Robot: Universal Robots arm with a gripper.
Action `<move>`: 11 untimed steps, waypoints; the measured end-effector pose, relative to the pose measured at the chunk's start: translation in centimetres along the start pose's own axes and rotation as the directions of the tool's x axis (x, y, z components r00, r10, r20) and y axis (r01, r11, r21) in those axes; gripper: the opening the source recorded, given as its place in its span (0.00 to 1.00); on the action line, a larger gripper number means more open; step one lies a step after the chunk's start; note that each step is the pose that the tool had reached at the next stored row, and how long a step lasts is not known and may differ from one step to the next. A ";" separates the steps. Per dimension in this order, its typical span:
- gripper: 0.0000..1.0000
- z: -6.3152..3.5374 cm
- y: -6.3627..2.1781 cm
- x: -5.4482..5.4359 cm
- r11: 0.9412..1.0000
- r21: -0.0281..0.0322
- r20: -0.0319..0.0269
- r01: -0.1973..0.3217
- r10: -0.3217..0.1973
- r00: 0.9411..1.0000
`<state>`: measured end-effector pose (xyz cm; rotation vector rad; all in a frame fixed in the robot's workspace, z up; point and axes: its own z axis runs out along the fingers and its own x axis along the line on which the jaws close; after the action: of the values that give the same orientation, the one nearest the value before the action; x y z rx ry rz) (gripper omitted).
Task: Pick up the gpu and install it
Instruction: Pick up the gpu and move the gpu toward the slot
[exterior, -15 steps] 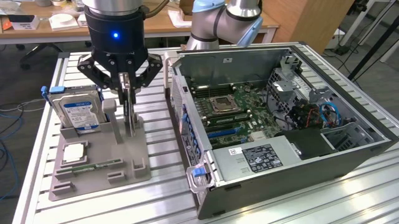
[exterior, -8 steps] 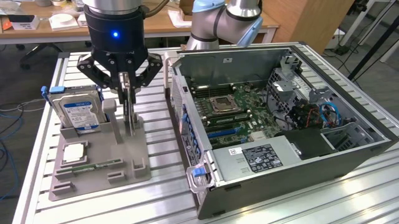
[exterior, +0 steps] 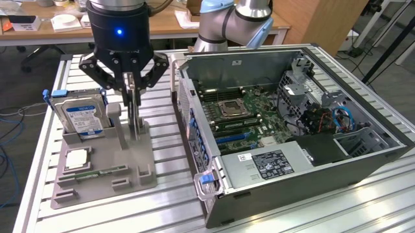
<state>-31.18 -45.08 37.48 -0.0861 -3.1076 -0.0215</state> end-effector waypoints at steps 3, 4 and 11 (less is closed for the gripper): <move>0.26 -0.28 0.00 0.0 1.000 0.000 0.000 0.000 0.000 1.000; 0.26 -0.40 0.01 0.0 1.000 0.000 0.000 0.000 0.000 1.000; 0.26 -1.00 0.01 0.0 1.000 -0.001 0.000 0.000 0.000 1.000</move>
<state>-31.18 -45.09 38.48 -0.0863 -3.1077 -0.0225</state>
